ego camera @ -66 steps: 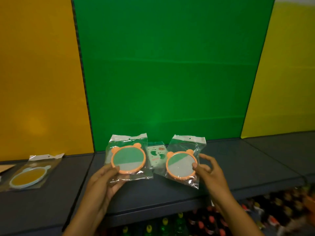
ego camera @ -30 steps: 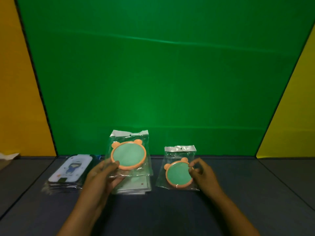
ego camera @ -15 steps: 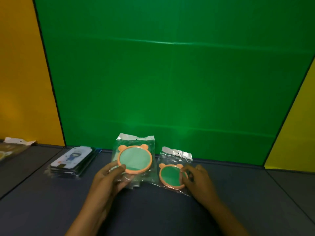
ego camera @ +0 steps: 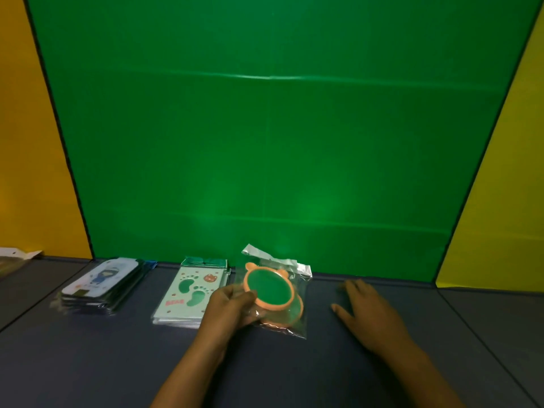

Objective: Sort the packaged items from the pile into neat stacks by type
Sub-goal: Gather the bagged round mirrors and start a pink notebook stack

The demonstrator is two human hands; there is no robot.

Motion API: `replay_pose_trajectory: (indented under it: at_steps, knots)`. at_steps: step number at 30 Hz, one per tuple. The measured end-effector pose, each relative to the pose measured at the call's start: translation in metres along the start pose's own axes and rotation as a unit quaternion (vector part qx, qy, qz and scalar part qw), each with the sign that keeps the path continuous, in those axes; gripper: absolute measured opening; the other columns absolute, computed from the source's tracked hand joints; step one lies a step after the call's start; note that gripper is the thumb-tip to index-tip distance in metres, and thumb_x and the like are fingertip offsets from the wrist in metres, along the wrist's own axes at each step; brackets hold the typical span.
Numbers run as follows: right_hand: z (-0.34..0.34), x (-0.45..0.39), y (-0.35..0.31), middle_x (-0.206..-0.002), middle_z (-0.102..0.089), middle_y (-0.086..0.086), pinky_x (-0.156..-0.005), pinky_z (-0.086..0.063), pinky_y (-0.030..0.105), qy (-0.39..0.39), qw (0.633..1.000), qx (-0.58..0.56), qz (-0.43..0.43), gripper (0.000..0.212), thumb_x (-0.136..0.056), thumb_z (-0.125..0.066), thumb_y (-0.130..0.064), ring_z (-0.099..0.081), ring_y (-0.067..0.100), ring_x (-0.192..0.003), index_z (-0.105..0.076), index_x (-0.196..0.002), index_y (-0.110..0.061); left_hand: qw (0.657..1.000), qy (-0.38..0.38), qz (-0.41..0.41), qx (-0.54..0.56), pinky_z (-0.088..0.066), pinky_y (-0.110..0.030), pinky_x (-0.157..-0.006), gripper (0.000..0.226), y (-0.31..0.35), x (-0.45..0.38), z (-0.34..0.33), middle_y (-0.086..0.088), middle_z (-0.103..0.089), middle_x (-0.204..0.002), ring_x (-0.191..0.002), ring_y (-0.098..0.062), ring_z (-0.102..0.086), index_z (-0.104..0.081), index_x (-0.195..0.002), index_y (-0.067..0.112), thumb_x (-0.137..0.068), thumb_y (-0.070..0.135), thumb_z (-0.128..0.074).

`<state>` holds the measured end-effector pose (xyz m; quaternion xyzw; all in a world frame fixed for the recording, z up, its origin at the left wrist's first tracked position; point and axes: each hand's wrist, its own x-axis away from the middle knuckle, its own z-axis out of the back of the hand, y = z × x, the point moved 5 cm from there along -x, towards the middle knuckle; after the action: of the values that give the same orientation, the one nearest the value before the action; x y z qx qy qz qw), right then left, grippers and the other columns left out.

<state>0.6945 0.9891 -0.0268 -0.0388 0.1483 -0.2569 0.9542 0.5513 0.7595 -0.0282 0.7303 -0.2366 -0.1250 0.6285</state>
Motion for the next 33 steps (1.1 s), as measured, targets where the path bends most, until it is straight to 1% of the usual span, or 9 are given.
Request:
replay_pose_trajectory:
  at_steps: [5, 8, 10, 11, 16, 20, 25, 28, 33]
  knots:
    - [0.002, 0.007, 0.007, -0.132, -0.045, -0.002, -0.095, -0.045, 0.031, -0.005, 1.0, -0.005, -0.001, 0.052, -0.094, -0.04, -0.057, -0.047, 0.017, -0.121, -0.04, -0.134, -0.023, 0.992, 0.031, -0.016, -0.125, -0.057, -0.023, -0.061, 0.009, -0.011, -0.003, -0.01, -0.014, -0.071, -0.091, -0.078, -0.022, -0.069, -0.062, -0.094, 0.008, -0.086, 0.003, -0.062]
    - [0.003, 0.008, 0.009, -0.131, -0.045, -0.002, -0.094, -0.046, 0.031, -0.008, 1.0, -0.019, 0.001, 0.051, -0.094, -0.04, -0.057, -0.047, 0.016, -0.121, -0.041, -0.133, -0.024, 0.965, 0.046, -0.053, -0.252, -0.055, -0.037, -0.082, 0.036, -0.011, -0.008, -0.008, -0.004, -0.07, -0.099, -0.086, -0.02, -0.067, -0.06, -0.11, 0.01, -0.078, 0.021, -0.074]
    - [0.004, 0.008, 0.009, -0.131, -0.046, -0.002, -0.095, -0.045, 0.031, -0.005, 1.0, -0.027, 0.006, 0.05, -0.094, -0.041, -0.056, -0.047, 0.017, -0.121, -0.041, -0.132, -0.024, 0.934, 0.066, -0.079, -0.342, -0.048, -0.03, -0.086, 0.053, -0.006, -0.006, -0.009, 0.001, -0.064, -0.106, -0.095, -0.021, -0.062, -0.054, -0.12, 0.008, -0.077, 0.029, -0.076]
    - [0.005, 0.008, 0.008, -0.131, -0.046, -0.002, -0.096, -0.045, 0.032, -0.001, 1.0, -0.029, 0.007, 0.05, -0.094, -0.042, -0.056, -0.047, 0.017, -0.121, -0.042, -0.131, -0.023, 0.915, 0.075, -0.093, -0.385, -0.046, -0.029, -0.085, 0.059, -0.002, -0.005, -0.01, -0.005, -0.065, -0.111, -0.1, -0.024, -0.061, -0.051, -0.126, 0.008, -0.078, 0.032, -0.075]
    - [0.006, 0.012, 0.005, -0.129, -0.047, -0.002, -0.095, -0.045, 0.032, 0.005, 0.999, -0.033, 0.007, 0.047, -0.093, -0.042, -0.055, -0.047, 0.017, -0.121, -0.043, -0.129, -0.024, 0.801, 0.079, -0.154, -0.573, -0.048, -0.034, -0.084, 0.058, 0.002, 0.0, -0.017, -0.006, -0.06, -0.114, -0.106, -0.024, -0.054, -0.054, -0.119, 0.02, -0.077, 0.058, -0.063]
    - [0.007, 0.018, 0.002, -0.127, -0.048, -0.002, -0.095, -0.045, 0.033, 0.003, 0.999, -0.039, 0.005, 0.046, -0.093, -0.043, -0.055, -0.047, 0.017, -0.119, -0.043, -0.127, -0.024, 0.777, 0.081, -0.153, -0.605, -0.044, -0.037, -0.09, 0.062, -0.005, -0.002, -0.016, -0.009, -0.052, -0.12, -0.113, -0.027, -0.049, -0.052, -0.121, 0.022, -0.077, 0.065, -0.056]
    - [0.014, 0.021, -0.007, -0.126, -0.049, -0.002, -0.093, -0.046, 0.033, 0.016, 0.999, -0.035, 0.014, 0.046, -0.093, -0.043, -0.055, -0.048, 0.017, -0.118, -0.044, -0.126, -0.024, 0.8, 0.07, -0.171, -0.57, -0.046, -0.035, -0.085, 0.061, -0.002, 0.0, -0.01, -0.007, -0.051, -0.12, -0.109, -0.024, -0.052, -0.052, -0.123, 0.019, -0.081, 0.063, -0.054]
    - [0.018, 0.021, -0.02, -0.128, -0.048, -0.003, -0.095, -0.044, 0.033, 0.021, 0.999, -0.025, 0.027, 0.048, -0.093, -0.042, -0.054, -0.048, 0.017, -0.119, -0.043, -0.13, -0.024, 0.8, 0.063, -0.208, -0.56, -0.047, -0.032, -0.086, 0.058, 0.009, 0.005, 0.002, -0.003, -0.052, -0.124, -0.109, -0.02, -0.053, -0.049, -0.129, 0.021, -0.084, 0.057, -0.055]
    - [0.026, 0.017, -0.064, -0.127, -0.049, -0.005, -0.093, -0.042, 0.031, 0.026, 0.997, -0.012, 0.068, 0.049, -0.093, -0.043, -0.055, -0.046, 0.016, -0.118, -0.042, -0.132, -0.026, 0.755, 0.078, -0.249, -0.602, -0.043, -0.032, -0.096, 0.059, 0.037, 0.018, 0.037, 0.0, -0.049, -0.135, -0.12, -0.018, -0.048, -0.041, -0.139, 0.024, -0.089, 0.054, -0.05]
